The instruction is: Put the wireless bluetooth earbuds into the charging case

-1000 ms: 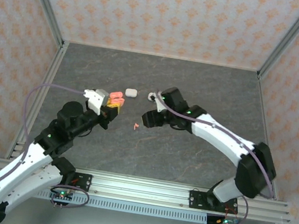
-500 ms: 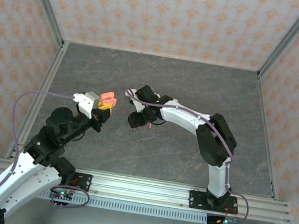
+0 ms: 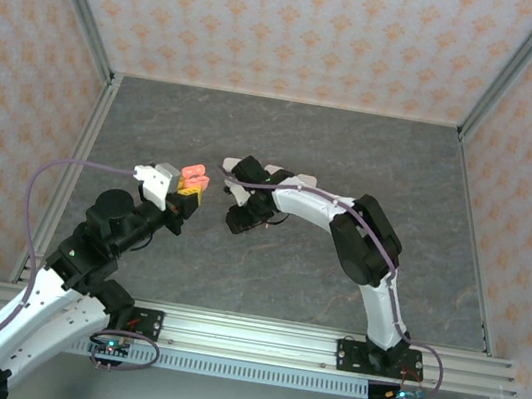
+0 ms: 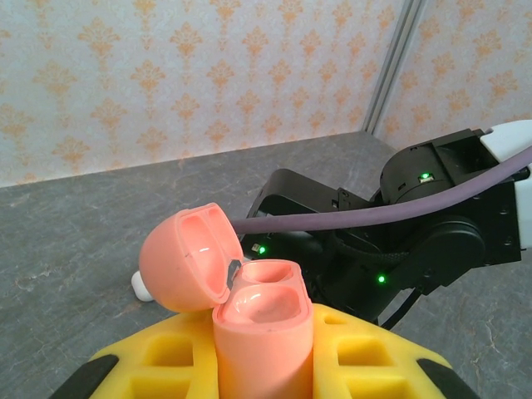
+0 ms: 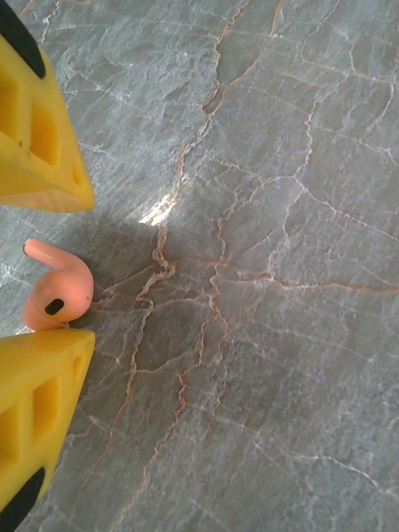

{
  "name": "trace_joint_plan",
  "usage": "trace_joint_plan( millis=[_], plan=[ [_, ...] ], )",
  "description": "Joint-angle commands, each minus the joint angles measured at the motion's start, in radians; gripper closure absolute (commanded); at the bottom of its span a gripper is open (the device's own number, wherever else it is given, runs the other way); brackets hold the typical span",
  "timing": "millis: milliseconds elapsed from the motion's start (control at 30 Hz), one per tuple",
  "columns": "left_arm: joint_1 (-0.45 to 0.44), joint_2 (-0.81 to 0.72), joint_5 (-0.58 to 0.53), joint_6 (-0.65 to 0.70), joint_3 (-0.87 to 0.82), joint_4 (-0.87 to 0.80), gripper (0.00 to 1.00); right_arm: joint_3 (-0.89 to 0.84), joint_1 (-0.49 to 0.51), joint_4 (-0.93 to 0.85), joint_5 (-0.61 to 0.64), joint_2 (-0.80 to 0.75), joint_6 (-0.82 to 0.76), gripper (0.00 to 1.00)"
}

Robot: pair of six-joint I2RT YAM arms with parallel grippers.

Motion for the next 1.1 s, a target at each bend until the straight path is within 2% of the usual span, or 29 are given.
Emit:
trace_joint_plan(
  millis=[0, 200, 433, 567, 800, 1067],
  plan=[
    [-0.01, 0.004, -0.013, 0.007, 0.015, 0.0, 1.0, 0.017, 0.009, -0.059, 0.007, 0.021, -0.019, 0.61],
    [-0.009, 0.005, -0.015, 0.007, 0.017, -0.002, 1.0, 0.009, 0.01, -0.084, 0.008, 0.028, -0.029, 0.67],
    [-0.009, 0.011, -0.013, 0.007, 0.02, -0.003, 1.0, 0.004, 0.01, -0.084, 0.013, 0.025, -0.026, 0.79],
    [-0.009, 0.011, -0.003, 0.007, 0.02, 0.002, 1.0, 0.001, 0.01, -0.072, 0.025, -0.011, -0.021, 0.81],
    [-0.009, 0.026, 0.034, 0.006, 0.021, 0.04, 1.0, -0.05, -0.019, 0.0, 0.018, -0.141, 0.02, 0.81],
    [-0.01, 0.08, 0.129, -0.01, 0.013, 0.13, 1.0, -0.171, -0.095, 0.11, 0.002, -0.397, 0.082, 0.82]
  ],
)
